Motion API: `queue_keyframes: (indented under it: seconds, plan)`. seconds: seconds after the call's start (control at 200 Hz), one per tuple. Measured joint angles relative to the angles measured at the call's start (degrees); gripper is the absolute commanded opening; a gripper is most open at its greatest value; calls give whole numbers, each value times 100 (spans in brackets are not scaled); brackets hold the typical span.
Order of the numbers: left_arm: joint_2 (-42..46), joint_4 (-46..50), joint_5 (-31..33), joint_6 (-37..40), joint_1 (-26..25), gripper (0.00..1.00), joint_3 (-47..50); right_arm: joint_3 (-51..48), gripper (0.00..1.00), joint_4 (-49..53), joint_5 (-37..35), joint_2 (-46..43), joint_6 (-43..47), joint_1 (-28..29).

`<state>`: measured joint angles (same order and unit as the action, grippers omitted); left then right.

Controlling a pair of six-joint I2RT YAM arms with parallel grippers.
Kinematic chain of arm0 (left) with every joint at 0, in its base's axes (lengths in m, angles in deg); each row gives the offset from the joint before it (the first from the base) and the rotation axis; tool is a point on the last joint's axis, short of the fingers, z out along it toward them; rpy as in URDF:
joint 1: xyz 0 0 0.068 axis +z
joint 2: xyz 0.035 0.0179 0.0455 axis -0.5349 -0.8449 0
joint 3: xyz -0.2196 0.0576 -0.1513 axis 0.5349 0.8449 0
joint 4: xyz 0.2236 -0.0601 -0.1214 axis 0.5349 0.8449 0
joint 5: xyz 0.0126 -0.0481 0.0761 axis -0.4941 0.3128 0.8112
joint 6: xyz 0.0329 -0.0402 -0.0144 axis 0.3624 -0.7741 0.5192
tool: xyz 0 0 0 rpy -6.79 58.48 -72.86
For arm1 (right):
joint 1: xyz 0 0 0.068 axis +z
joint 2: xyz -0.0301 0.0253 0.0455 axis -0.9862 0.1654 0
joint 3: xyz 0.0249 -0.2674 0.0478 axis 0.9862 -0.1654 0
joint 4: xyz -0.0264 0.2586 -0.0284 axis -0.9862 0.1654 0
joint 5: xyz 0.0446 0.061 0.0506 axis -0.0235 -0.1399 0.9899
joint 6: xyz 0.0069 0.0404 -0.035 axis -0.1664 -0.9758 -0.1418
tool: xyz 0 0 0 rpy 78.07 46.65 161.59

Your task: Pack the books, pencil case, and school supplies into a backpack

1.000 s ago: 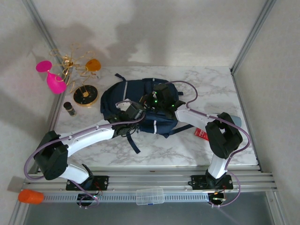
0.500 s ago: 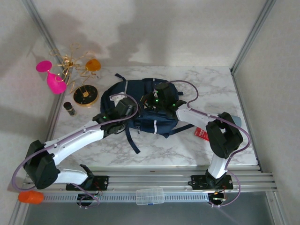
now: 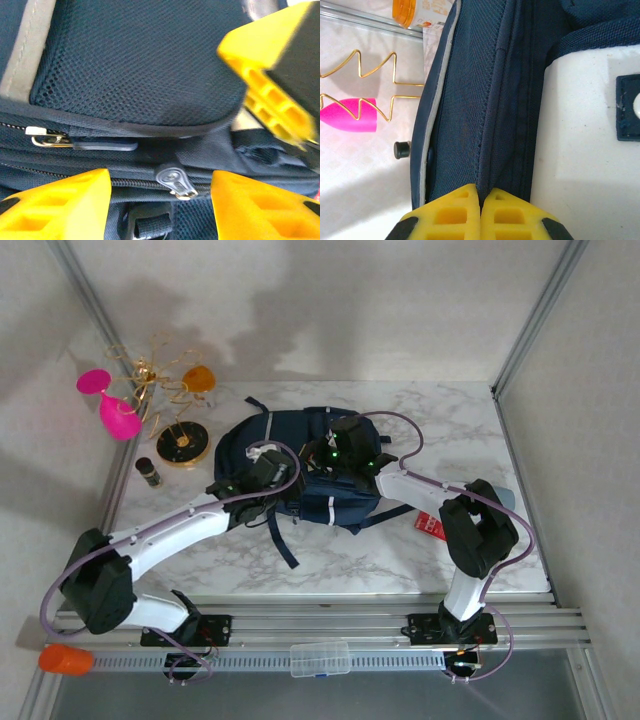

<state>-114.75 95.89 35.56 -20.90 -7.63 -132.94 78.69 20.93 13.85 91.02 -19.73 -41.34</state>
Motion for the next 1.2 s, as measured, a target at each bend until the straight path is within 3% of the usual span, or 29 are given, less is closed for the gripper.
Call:
queue_keyframes:
  seconds: [0.23, 0.436, 0.601, 0.931, 1.201]
  plan:
    - [-107, 17, 306, -772, 59, 47, 72, 0, 0, 0, -2, 0, 4, 0]
    - [774, 157, 365, -885, 146, 47, 614, 0, 0, 2, -2, 0, 22, -4]
    - [848, 289, 238, -177, 160, 54, 409, 0, 0, 2, 0, 0, 24, -11]
    - [431, 330, -326, 1062, 155, 53, 101, 0, 0, 2, 0, 0, 46, -11]
    - [9, 260, -636, 1967, 258, 61, 61, 44, 0, 55, 0, 0, 50, -13]
